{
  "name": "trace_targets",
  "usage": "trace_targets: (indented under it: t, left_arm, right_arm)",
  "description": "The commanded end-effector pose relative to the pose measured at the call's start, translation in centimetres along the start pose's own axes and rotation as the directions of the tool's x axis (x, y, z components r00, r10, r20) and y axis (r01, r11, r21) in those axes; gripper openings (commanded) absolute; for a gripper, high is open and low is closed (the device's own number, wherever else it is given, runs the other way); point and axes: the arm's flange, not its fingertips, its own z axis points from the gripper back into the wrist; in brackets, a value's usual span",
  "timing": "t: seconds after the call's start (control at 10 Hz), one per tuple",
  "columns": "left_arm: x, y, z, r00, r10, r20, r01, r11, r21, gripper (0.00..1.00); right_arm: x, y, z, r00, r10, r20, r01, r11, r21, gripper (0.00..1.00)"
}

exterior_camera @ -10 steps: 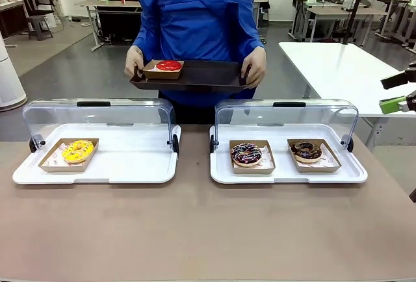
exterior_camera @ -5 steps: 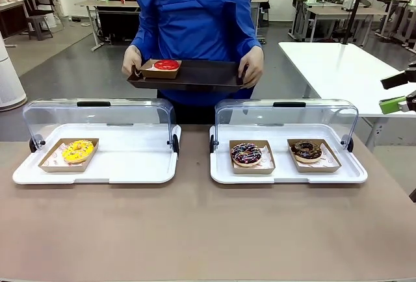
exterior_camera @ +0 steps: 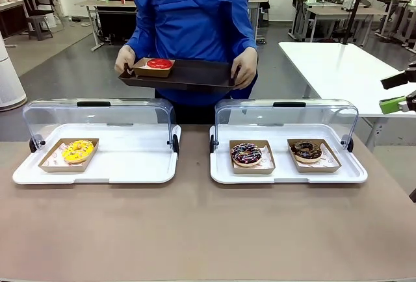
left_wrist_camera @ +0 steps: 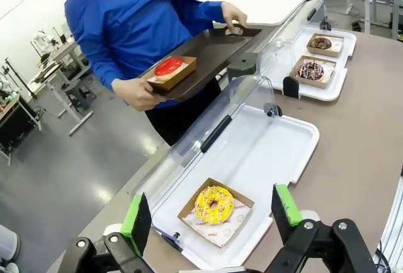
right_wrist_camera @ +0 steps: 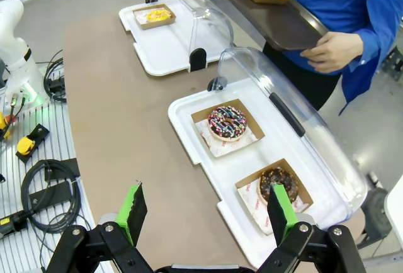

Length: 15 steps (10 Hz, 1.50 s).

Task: Provide the desired donut to the person.
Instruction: Pick up and lift the Paper togo box containing the Donut pointed at by the person.

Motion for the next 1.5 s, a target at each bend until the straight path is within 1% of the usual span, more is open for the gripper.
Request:
trace_targets:
  t: [0.0, 1.2, 1.3, 1.4]
  left_arm:
    - [0.0, 0.1, 0.4, 1.000, 0.000, -0.003, 0.000, 1.000, 0.014, 1.00]
    - [0.0, 0.1, 0.4, 1.000, 0.000, -0.003, 0.000, 1.000, 0.014, 1.00]
    - [0.0, 0.1, 0.4, 1.000, 0.000, -0.003, 0.000, 1.000, 0.014, 1.00]
    - [0.0, 0.1, 0.4, 1.000, 0.000, -0.003, 0.000, 1.000, 0.014, 1.00]
  right_arm:
    - [0.1, -0.1, -0.2, 1.000, -0.004, 0.029, 0.004, 1.000, 0.013, 1.00]
    - [0.1, -0.1, -0.2, 1.000, -0.004, 0.029, 0.004, 1.000, 0.013, 1.00]
    - [0.0, 0.0, 0.0, 1.000, 0.000, 0.000, 0.000, 1.000, 0.000, 1.00]
    - [3.3, 0.5, -1.4, 0.986, 0.144, -0.082, -0.135, 0.986, 0.099, 1.00]
